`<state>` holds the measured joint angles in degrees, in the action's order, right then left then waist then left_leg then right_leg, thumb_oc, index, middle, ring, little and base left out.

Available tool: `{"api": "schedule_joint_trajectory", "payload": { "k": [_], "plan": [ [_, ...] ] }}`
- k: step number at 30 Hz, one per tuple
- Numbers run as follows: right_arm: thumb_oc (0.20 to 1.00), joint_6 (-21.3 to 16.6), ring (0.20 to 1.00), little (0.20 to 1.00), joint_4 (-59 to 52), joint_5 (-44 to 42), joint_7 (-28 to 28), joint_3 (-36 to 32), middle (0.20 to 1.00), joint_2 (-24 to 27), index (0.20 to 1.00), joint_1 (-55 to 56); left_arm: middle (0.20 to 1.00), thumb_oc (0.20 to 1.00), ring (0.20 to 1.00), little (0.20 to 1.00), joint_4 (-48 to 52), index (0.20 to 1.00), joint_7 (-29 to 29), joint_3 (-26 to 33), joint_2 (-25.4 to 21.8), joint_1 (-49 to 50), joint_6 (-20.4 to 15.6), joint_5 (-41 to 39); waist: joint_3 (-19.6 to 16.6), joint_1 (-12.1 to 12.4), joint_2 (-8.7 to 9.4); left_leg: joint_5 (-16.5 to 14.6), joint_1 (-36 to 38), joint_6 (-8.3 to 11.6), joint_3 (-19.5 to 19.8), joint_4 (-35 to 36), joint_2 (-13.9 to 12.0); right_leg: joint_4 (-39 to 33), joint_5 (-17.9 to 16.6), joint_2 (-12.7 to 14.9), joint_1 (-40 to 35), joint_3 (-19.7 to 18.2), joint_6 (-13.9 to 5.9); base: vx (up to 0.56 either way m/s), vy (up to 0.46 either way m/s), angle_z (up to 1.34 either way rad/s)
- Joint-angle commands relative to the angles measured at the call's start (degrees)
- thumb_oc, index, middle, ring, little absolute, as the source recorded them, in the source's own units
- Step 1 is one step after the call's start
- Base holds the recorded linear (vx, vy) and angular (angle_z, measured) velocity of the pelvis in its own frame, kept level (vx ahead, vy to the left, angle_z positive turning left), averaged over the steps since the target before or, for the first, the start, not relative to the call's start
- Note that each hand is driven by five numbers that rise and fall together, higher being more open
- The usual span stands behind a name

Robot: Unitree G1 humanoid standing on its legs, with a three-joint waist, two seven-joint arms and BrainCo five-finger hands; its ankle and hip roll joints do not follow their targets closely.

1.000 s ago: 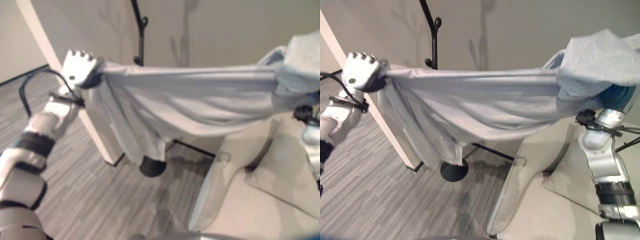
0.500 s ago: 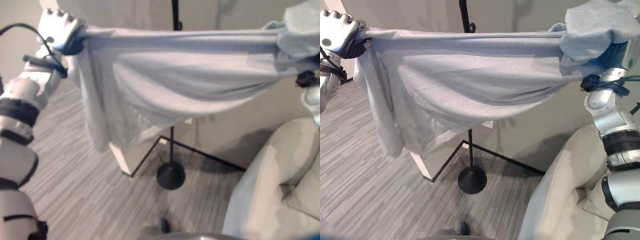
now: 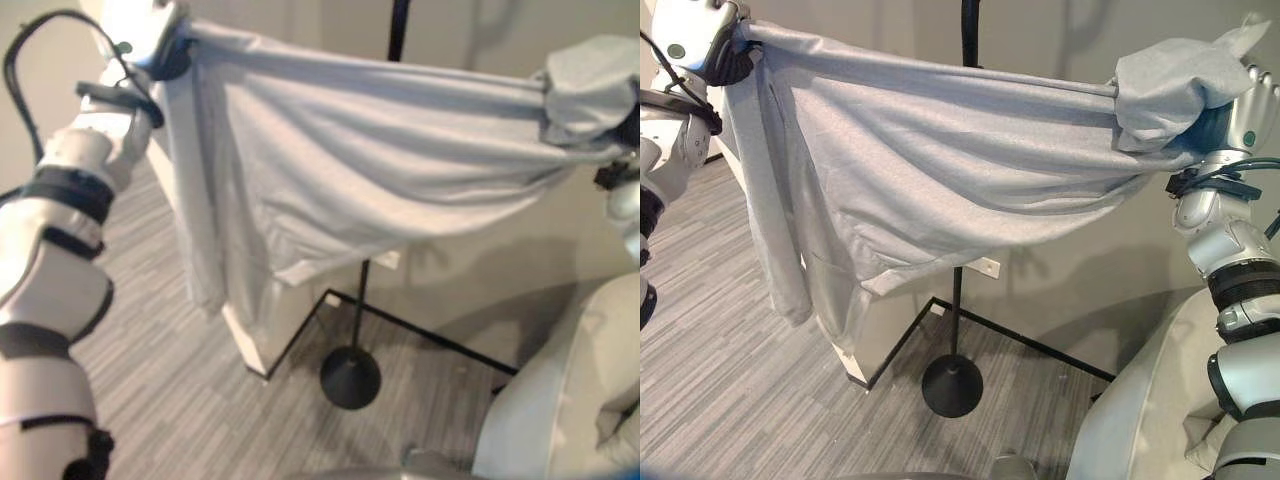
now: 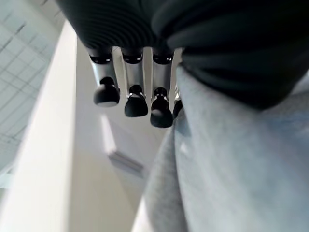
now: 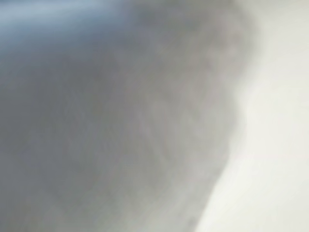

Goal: Hang the clothes on the sofa on the clothes rack.

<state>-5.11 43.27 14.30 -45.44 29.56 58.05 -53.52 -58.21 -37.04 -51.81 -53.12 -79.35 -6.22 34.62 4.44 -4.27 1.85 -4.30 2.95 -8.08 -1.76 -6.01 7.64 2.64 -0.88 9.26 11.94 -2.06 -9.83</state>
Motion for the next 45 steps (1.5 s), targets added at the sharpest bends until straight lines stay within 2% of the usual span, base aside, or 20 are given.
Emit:
{"api": "schedule_joint_trajectory", "payload": {
  "k": [1, 9, 15, 17, 18, 19, 21, 24, 26, 28, 29, 31, 32, 35, 36, 39, 40, 41, 42, 45],
  "plan": [
    [0.200, 2.5, 0.200, 0.200, 3.1, 2.4, 0.2, 2.9, 0.200, 5.6, 0.200, -7.6, 0.200, 0.200, 0.200, 0.200, -5.8, 0.200, -1.2, -0.1, 0.1, -2.9, 3.6, -1.7, -2.7, -1.8, -1.17, 0.0, 6.2, 7.36, 3.8, 5.7, -5.1, 0.4, -8.0, -1.1, -3.6, -2.0, -0.97, 0.29, -0.158, 0.29],
    [0.200, 0.2, 0.200, 0.200, 7.6, 2.4, 3.3, 7.8, 0.200, 4.4, 0.200, -9.3, 0.200, 0.200, 0.200, 0.200, -17.1, 0.200, 1.8, 0.0, 6.3, -0.1, 3.0, -4.2, -6.7, -3.6, -1.60, 0.9, 8.1, 10.59, 5.0, 8.7, -9.9, -6.0, -9.1, -3.2, -8.5, 1.2, 0.05, 0.25, -0.155, 0.37],
    [0.200, -0.4, 0.200, 0.200, 9.8, 2.3, 3.8, 11.2, 0.200, 2.3, 0.200, -11.7, 0.200, 0.200, 0.200, 0.200, -17.2, 0.200, 2.3, 2.0, 6.2, 5.3, 3.2, -4.0, -6.9, -4.0, -2.37, 3.1, 7.9, 12.07, 4.4, 10.3, -11.8, -7.3, -8.9, -4.5, -8.3, 1.7, 0.62, 0.13, -0.053, -0.02],
    [0.200, -0.4, 0.200, 0.200, 6.2, 3.3, 3.9, 9.8, 0.200, 1.4, 0.200, -8.5, 0.200, 0.200, 0.200, 0.200, -16.5, 0.200, 2.7, 5.4, 6.9, 10.8, 3.3, -3.6, -6.3, -4.1, -2.37, 3.1, 8.0, 12.27, 4.1, 10.7, -12.1, -7.3, -8.7, -4.8, -8.1, 1.5, 0.90, 0.11, -0.040, -0.06],
    [0.200, -0.5, 0.200, 0.200, -0.5, 4.5, 4.1, 5.4, 0.200, 0.0, 0.200, -1.1, 0.200, 0.200, 0.200, 0.200, -15.3, 0.200, 2.8, 10.1, 8.7, 17.9, 3.6, -2.8, -5.9, -4.3, -2.44, 3.0, 8.3, 12.36, 3.8, 10.7, -12.6, -7.2, -8.3, -5.3, -8.0, 1.3, 1.25, 0.10, -0.034, -0.06],
    [0.200, -0.3, 0.200, 0.200, -0.9, 4.7, 4.1, 5.0, 0.200, 0.1, 0.200, -0.4, 0.200, 0.200, 0.200, 0.200, -15.2, 0.200, 2.8, 10.0, 8.8, 18.1, 3.7, -2.8, -6.1, -4.2, -2.43, 3.0, 8.3, 12.37, 3.8, 10.8, -12.6, -7.2, -8.3, -5.3, -8.0, 1.3, 1.27, 0.10, -0.024, -0.09],
    [0.200, -0.2, 0.200, 0.200, -13.1, 8.0, 4.3, -2.8, 0.200, -2.5, 0.200, 13.0, 0.200, 0.200, 0.200, 0.200, -13.2, 0.200, 3.0, 17.3, 13.8, 28.5, 3.8, -2.7, -5.6, -4.2, -2.32, 2.7, 8.6, 12.30, 3.5, 10.7, -13.0, -7.2, -7.5, -5.8, -8.2, 1.1, 1.71, 0.09, -0.020, -0.10],
    [0.200, 0.1, 0.200, 0.200, -17.0, 9.4, 4.3, -6.6, 0.200, -3.5, 0.200, 19.1, 0.200, 0.200, 0.200, 0.200, -11.8, 0.200, 3.0, 19.4, 15.9, 31.9, 3.9, -2.8, -5.7, -3.9, -2.18, 2.6, 8.9, 12.23, 3.5, 10.7, -13.2, -7.2, -7.2, -6.0, -8.5, 1.2, 1.91, 0.07, -0.018, 0.03],
    [0.200, 0.8, 0.200, 0.200, -19.6, 11.7, 3.1, -12.1, 0.200, -10.5, 0.200, 31.1, 0.200, 0.200, 0.200, 0.200, -8.0, 0.200, 1.9, 25.3, 23.7, 40.9, 3.1, -6.6, -5.7, -2.8, -1.35, 2.4, 9.3, 12.04, 4.3, 10.4, -13.4, -7.3, -6.4, -6.2, -9.4, 1.6, 2.51, 0.11, -0.040, 0.03],
    [0.200, 1.0, 0.200, 0.200, -19.8, 11.9, 2.9, -12.9, 0.200, -12.0, 0.200, 33.1, 0.200, 0.200, 0.200, 0.200, -6.2, 0.200, 1.7, 25.9, 25.3, 42.9, 2.6, -7.8, -5.8, -2.5, -1.13, 2.4, 9.4, 12.03, 4.6, 10.4, -13.5, -7.3, -6.2, -6.2, -9.8, 1.9, 2.63, 0.06, -0.030, 0.09],
    [0.200, 1.0, 0.200, 0.200, -18.4, 10.3, 2.3, -13.7, 0.200, -18.6, 0.200, 36.8, 0.200, 0.200, 0.200, 0.200, -2.2, 0.200, 1.3, 27.3, 29.6, 47.4, 1.1, -11.5, -5.8, -1.8, -0.62, 2.2, 9.5, 11.92, 5.1, 10.3, -13.7, -7.4, -5.8, -6.2, -10.2, 2.4, 2.91, 0.05, -0.037, 0.07],
    [0.200, 0.9, 0.200, 0.200, -17.7, 9.7, 2.4, -13.4, 0.200, -20.9, 0.200, 38.0, 0.200, 0.200, 0.200, 0.200, -0.8, 0.200, 1.3, 27.7, 30.8, 49.1, 0.5, -13.4, -5.9, -1.6, -0.41, 2.1, 9.6, 11.87, 5.2, 10.2, -13.8, -7.4, -5.7, -6.2, -10.4, 2.5, 3.02, 0.04, -0.034, 0.13],
    [0.200, 0.9, 0.200, 0.200, -16.2, 7.9, 2.2, -12.5, 0.200, -26.5, 0.200, 39.8, 0.200, 0.200, 0.200, 0.200, 3.1, 0.200, 1.2, 28.8, 34.2, 52.1, -1.6, -18.5, -5.9, -1.0, -0.13, 1.9, 9.6, 11.72, 5.5, 10.3, -13.8, -7.5, -5.6, -6.2, -10.6, 2.8, 3.21, 0.02, -0.019, 0.13],
    [0.200, -0.2, 0.200, 0.200, -13.6, 3.2, 2.9, -10.0, 0.200, -33.0, 0.200, 41.0, 0.209, 0.209, 0.209, 0.209, 7.6, 0.209, 1.4, 30.7, 38.1, 55.5, -3.8, -28.3, -5.8, -0.5, 0.18, 1.7, 9.6, 11.54, 5.6, 10.3, -13.7, -7.5, -5.8, -6.1, -10.7, 2.8, 3.42, 0.01, -0.006, 0.05],
    [0.200, -0.5, 0.200, 0.200, -12.4, 2.2, 3.7, -8.9, 0.200, -34.6, 0.200, 40.9, 1.000, 1.000, 1.000, 1.000, 8.9, 1.000, 1.3, 30.8, 39.3, 55.8, -4.2, -30.1, -5.8, -0.4, 0.20, 1.8, 9.5, 11.49, 5.7, 10.3, -13.6, -7.5, -5.8, -6.1, -10.7, 2.8, 3.49, 0.00, 0.000, 0.00],
    [0.200, -0.8, 0.200, 0.200, -7.8, -0.3, 6.7, -4.2, 0.200, -39.9, 0.200, 42.0, 1.000, 1.000, 1.000, 1.000, 12.6, 1.000, 3.6, 31.7, 42.1, 59.0, -6.4, -40.4, -5.7, -0.1, -0.11, 1.9, 9.5, 11.46, 5.5, 10.3, -13.5, -7.5, -5.9, -5.7, -10.9, 2.9, 3.54, -0.02, 0.005, 0.01],
    [0.200, -0.9, 0.200, 0.200, -4.3, -2.2, 8.9, -1.7, 0.200, -42.4, 0.200, 42.4, 1.000, 1.000, 1.000, 1.000, 14.4, 1.000, 8.0, 33.2, 43.5, 60.6, -9.5, -51.6, -5.5, 0.1, -0.40, 2.2, 9.1, 11.59, 5.7, 10.2, -13.6, -7.5, -6.0, -5.4, -10.9, 3.4, 3.54, -0.06, 0.013, 0.03],
    [0.200, -1.5, 0.200, 0.200, -2.4, -4.3, 11.2, -0.6, 0.200, -44.0, 0.200, 43.1, 1.000, 1.000, 1.000, 1.000, 13.9, 1.000, 10.6, 33.7, 44.1, 61.6, -9.9, -55.7, -5.4, 0.3, -0.47, 2.4, 8.9, 11.73, 5.8, 10.2, -13.6, -7.6, -6.0, -5.1, -10.9, 3.8, 3.55, -0.07, 0.011, 0.09],
    [0.200, -2.9, 0.200, 0.200, 0.5, -8.8, 14.6, 0.4, 0.200, -46.2, 0.200, 44.3, 1.000, 1.000, 1.000, 1.000, 12.7, 1.000, 14.3, 33.2, 44.3, 63.4, -10.7, -58.3, -5.4, 0.5, -0.53, 2.6, 8.6, 12.15, 6.1, 10.4, -13.8, -7.6, -5.9, -4.7, -11.0, 4.8, 3.47, -0.04, 0.005, 0.15],
    [0.200, -4.3, 0.200, 0.200, 5.6, -18.3, 19.2, 0.2, 0.200, -49.1, 0.200, 46.0, 1.000, 1.000, 1.000, 1.000, 9.1, 1.000, 18.4, 34.6, 44.5, 66.4, -10.4, -62.3, -5.5, 1.1, -0.32, 2.8, 8.2, 12.61, 6.4, 10.5, -14.0, -7.6, -5.8, -4.4, -11.2, 5.7, 3.41, -0.02, -0.006, 0.30]
  ]
}}
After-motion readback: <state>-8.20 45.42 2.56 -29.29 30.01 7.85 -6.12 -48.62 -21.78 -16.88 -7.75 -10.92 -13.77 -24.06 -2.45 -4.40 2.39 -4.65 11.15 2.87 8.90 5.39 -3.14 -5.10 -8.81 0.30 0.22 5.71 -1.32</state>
